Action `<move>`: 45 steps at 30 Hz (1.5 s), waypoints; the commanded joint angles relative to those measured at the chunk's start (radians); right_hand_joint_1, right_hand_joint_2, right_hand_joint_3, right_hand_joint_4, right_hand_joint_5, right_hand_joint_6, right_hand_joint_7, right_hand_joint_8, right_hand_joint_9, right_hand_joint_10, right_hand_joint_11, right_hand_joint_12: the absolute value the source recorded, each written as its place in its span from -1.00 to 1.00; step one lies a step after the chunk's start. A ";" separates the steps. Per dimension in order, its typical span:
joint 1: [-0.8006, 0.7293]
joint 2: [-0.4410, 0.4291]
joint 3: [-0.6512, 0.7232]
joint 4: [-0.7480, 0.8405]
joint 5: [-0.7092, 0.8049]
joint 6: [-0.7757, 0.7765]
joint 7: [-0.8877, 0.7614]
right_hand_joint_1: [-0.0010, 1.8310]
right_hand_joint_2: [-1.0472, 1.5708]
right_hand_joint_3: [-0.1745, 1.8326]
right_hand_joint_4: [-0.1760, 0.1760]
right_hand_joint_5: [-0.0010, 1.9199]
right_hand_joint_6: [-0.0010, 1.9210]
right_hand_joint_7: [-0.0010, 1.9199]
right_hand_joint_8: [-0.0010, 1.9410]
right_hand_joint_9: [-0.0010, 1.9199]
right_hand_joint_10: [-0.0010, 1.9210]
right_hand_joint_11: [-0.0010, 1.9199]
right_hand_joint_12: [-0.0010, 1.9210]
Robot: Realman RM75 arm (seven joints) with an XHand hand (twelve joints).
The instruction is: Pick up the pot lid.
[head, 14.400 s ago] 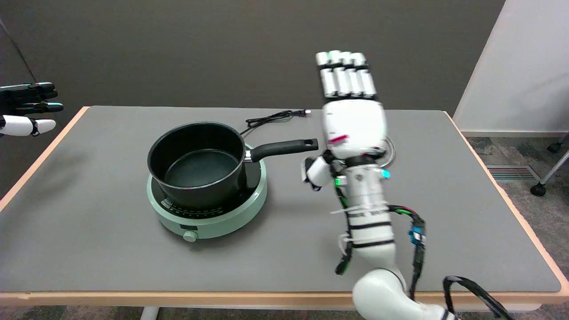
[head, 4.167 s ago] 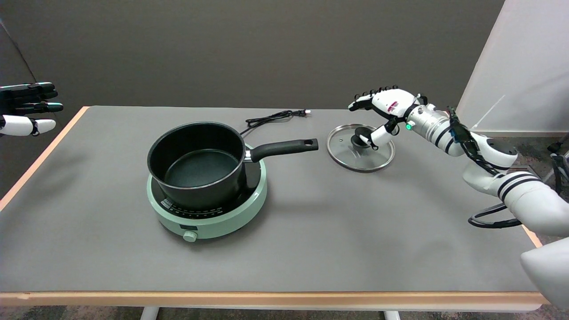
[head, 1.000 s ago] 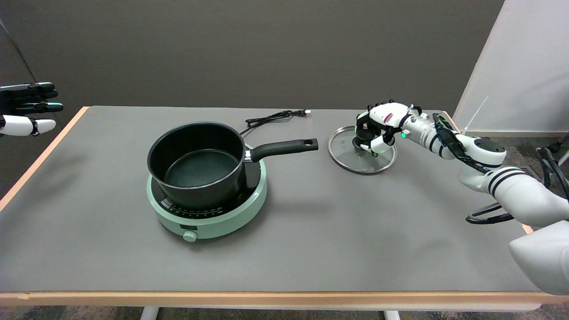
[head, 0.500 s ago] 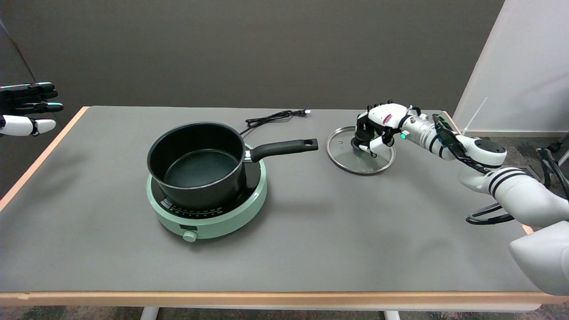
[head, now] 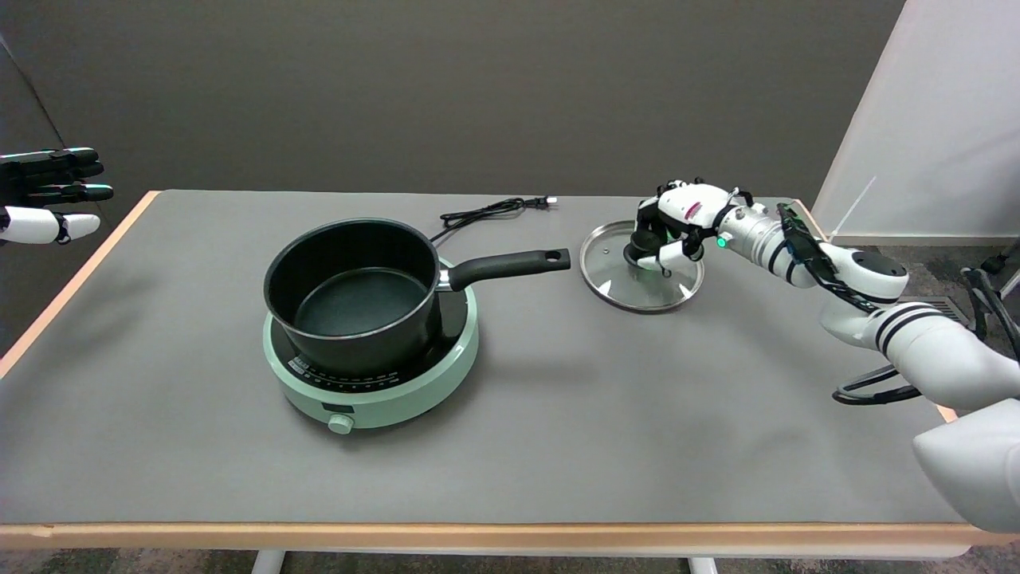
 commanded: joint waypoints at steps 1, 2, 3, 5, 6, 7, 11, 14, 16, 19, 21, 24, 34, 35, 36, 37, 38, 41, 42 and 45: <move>-0.022 -0.007 0.035 0.059 0.142 0.052 -0.002 0.30 0.72 -0.76 -0.66 -0.32 0.40 -0.08 0.39 -0.21 0.75 -0.88 0.94; -0.023 -0.007 0.035 0.068 0.146 0.052 -0.002 0.30 0.72 -0.77 -0.67 -0.32 0.40 -0.08 0.39 -0.21 0.75 -0.88 0.94; -0.024 -0.007 0.036 0.071 0.151 0.053 -0.002 0.31 0.72 -0.77 -0.67 -0.32 0.40 -0.08 0.39 -0.21 0.75 -0.88 0.94; -0.026 -0.007 0.038 0.076 0.151 0.053 -0.002 0.31 0.72 -0.76 -0.68 -0.32 0.40 -0.08 0.39 -0.21 0.77 -0.88 0.95; -0.027 -0.007 0.038 0.078 0.151 0.053 -0.002 0.31 0.72 -0.76 -0.68 -0.33 0.40 -0.08 0.39 -0.21 0.77 -0.88 0.95; -0.027 -0.007 0.038 0.078 0.151 0.053 -0.002 0.31 0.72 -0.76 -0.68 -0.33 0.40 -0.08 0.39 -0.21 0.77 -0.87 0.95; -0.031 -0.007 0.039 0.078 0.151 0.053 -0.002 0.31 0.72 -0.76 -0.68 -0.32 0.40 -0.08 0.39 -0.20 0.77 -0.86 0.96; -0.036 -0.007 0.043 0.075 0.152 0.053 -0.002 0.31 0.72 -0.76 -0.70 -0.32 0.39 -0.08 0.38 -0.20 0.78 -0.85 0.96; -0.038 -0.007 0.045 0.073 0.174 0.052 -0.002 0.31 0.72 -0.76 -0.70 -0.32 0.40 -0.08 0.38 -0.20 0.78 -0.85 0.97; -0.045 -0.007 0.055 0.071 0.253 0.052 -0.002 0.31 0.72 -0.76 -0.70 -0.33 0.40 -0.08 0.38 -0.20 0.79 -0.85 0.97; -0.052 -0.007 0.062 0.078 0.311 0.054 -0.002 0.31 0.71 -0.76 -0.70 -0.32 0.39 -0.07 0.38 -0.19 0.78 -0.84 0.97; -0.059 -0.004 0.066 0.097 0.378 0.077 -0.002 0.31 0.71 -0.74 -0.69 -0.32 0.39 -0.07 0.37 -0.18 0.78 -0.82 0.99; -0.061 0.008 0.066 0.243 0.502 0.127 -0.002 0.32 0.70 -0.73 -0.72 -0.30 0.36 -0.06 0.36 -0.18 0.77 -0.78 1.00; -0.059 0.010 0.064 0.263 0.505 0.127 -0.002 0.32 0.70 -0.73 -0.72 -0.30 0.35 -0.06 0.36 -0.18 0.77 -0.77 1.00; -0.058 0.010 0.064 0.274 0.505 0.127 -0.002 0.32 0.69 -0.73 -0.73 -0.30 0.35 -0.06 0.36 -0.18 0.77 -0.77 1.00; -0.056 0.011 0.064 0.290 0.505 0.127 -0.002 0.32 0.69 -0.73 -0.73 -0.30 0.35 -0.05 0.36 -0.18 0.77 -0.77 1.00; -0.054 0.011 0.066 0.306 0.506 0.127 0.000 0.32 0.69 -0.73 -0.73 -0.29 0.35 -0.05 0.36 -0.17 0.76 -0.77 1.00; -0.047 0.011 0.061 0.340 0.522 0.127 0.004 0.32 0.69 -0.72 -0.74 -0.29 0.34 -0.05 0.35 -0.17 0.76 -0.77 1.00; -0.045 0.011 0.059 0.343 0.527 0.125 0.007 0.32 0.69 -0.71 -0.74 -0.29 0.34 -0.05 0.35 -0.17 0.75 -0.77 1.00; -0.035 0.011 0.053 0.373 0.537 0.116 0.061 0.32 0.68 -0.70 -0.74 -0.28 0.33 -0.05 0.34 -0.16 0.75 -0.78 1.00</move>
